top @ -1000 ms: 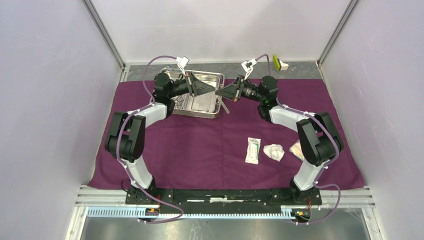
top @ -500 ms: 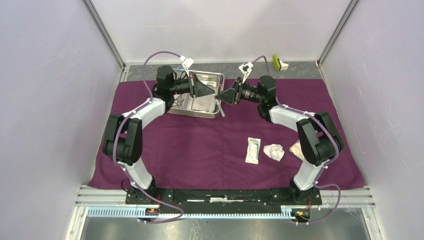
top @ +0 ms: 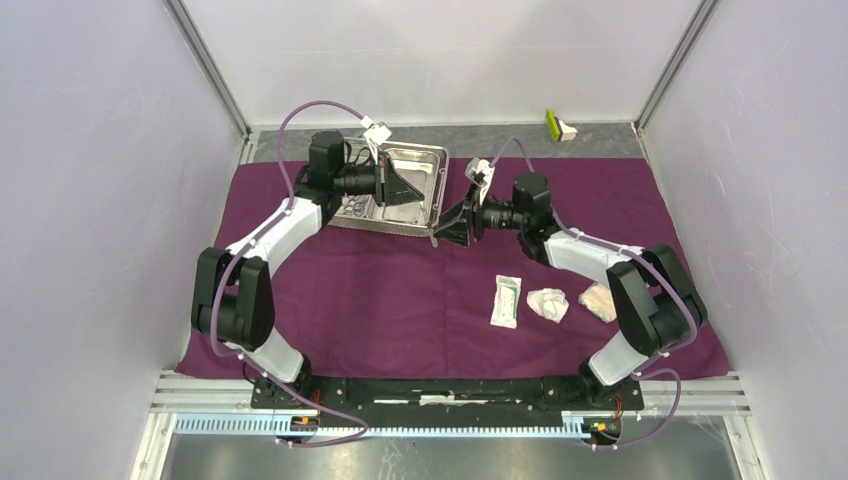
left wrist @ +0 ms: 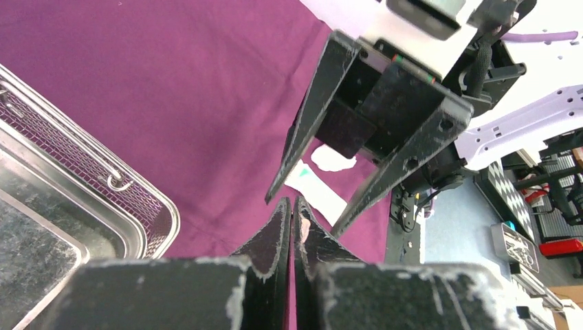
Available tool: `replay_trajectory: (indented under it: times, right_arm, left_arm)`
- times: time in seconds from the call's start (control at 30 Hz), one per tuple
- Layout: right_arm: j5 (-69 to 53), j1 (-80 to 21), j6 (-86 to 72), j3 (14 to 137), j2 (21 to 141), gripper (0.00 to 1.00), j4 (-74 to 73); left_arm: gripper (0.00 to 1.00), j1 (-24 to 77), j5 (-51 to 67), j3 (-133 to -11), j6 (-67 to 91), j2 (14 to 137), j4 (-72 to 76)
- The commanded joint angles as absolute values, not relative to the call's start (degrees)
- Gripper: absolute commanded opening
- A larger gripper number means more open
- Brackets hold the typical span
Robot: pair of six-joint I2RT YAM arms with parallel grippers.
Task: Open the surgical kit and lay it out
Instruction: Pick up the medical item from the container.
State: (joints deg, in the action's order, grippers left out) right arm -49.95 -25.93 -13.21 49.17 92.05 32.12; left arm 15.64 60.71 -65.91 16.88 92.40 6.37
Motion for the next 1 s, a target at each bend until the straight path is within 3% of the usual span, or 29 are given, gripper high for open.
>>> replay_trajectory:
  times: [0.0, 0.4, 0.8, 0.97]
  right_arm:
    - [-52.20, -27.74, -8.89, 47.84, 90.49, 0.61, 33.19]
    - [-56.05, -27.93, -15.58, 46.21, 92.93, 0.57, 40.98]
    - [-59.07, -28.13, -25.62, 44.38, 96.22, 0.46, 51.35]
    - [-59.28, -28.21, -26.17, 44.72, 96.39, 0.28, 51.67]
  left_arm:
    - [0.02, 16.04, 63.49, -64.64, 15.50, 88.25, 7.62]
    - [0.02, 16.08, 65.27, -60.52, 20.04, 84.74, 14.16]
    - [0.02, 16.08, 65.39, -59.42, 23.00, 84.16, 18.22]
    - [0.02, 16.07, 65.42, -58.99, 23.29, 84.27, 18.71]
